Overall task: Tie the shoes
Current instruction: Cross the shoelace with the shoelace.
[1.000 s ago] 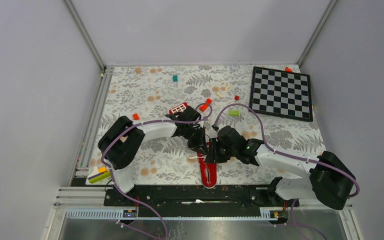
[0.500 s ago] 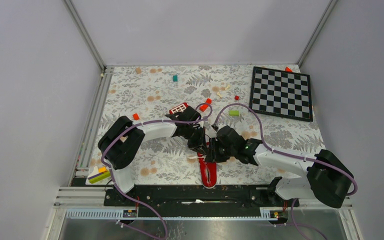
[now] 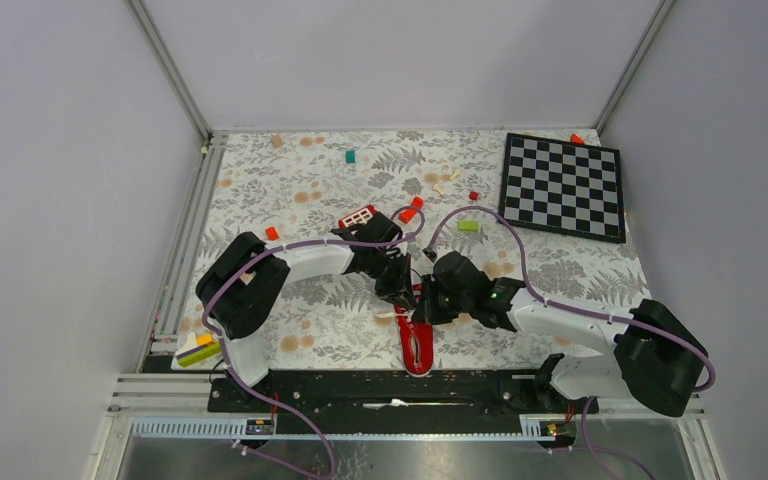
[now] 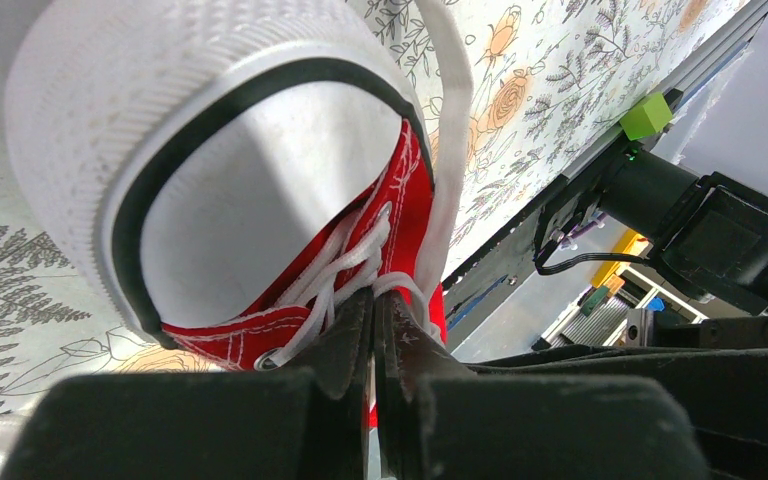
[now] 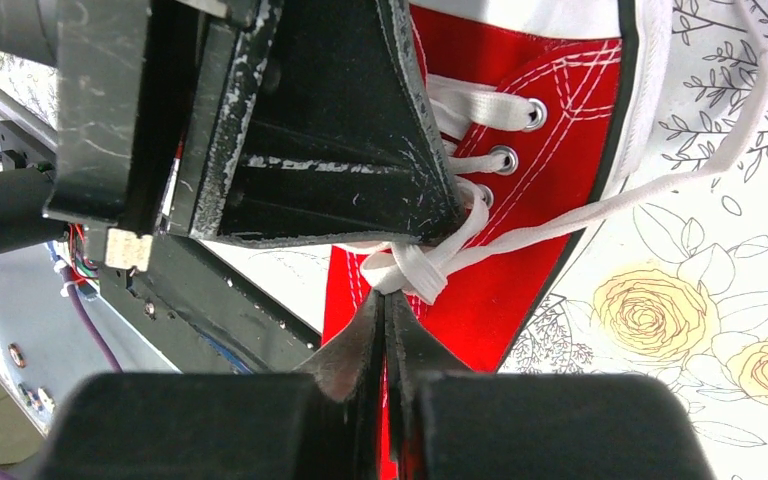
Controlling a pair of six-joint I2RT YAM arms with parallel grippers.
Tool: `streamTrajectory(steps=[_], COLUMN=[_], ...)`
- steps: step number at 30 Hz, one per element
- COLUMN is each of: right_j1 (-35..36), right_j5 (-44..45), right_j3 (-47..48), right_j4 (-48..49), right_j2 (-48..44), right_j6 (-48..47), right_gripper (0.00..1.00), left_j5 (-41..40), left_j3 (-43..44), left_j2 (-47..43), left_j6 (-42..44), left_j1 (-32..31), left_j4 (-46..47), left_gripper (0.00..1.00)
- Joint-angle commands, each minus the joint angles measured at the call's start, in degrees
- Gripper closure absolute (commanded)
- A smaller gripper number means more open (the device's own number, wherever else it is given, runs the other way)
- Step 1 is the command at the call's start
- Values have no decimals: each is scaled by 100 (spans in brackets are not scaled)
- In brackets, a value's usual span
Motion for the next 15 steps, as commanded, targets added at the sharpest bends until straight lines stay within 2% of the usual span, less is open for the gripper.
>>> streamTrajectory(steps=[1, 15], right_j1=[59, 207], right_j5=[-146, -600], right_j3=[87, 173], right_j4=[-77, -662], right_j2=[-208, -293], right_j6=[-212, -476], right_gripper=[100, 100], left_j5=[-119, -132], left_j3=[10, 13], left_j2=[-19, 7], left_j6=[144, 101], left_j1=[-4, -4], left_j4=[134, 186], left_gripper=[100, 100])
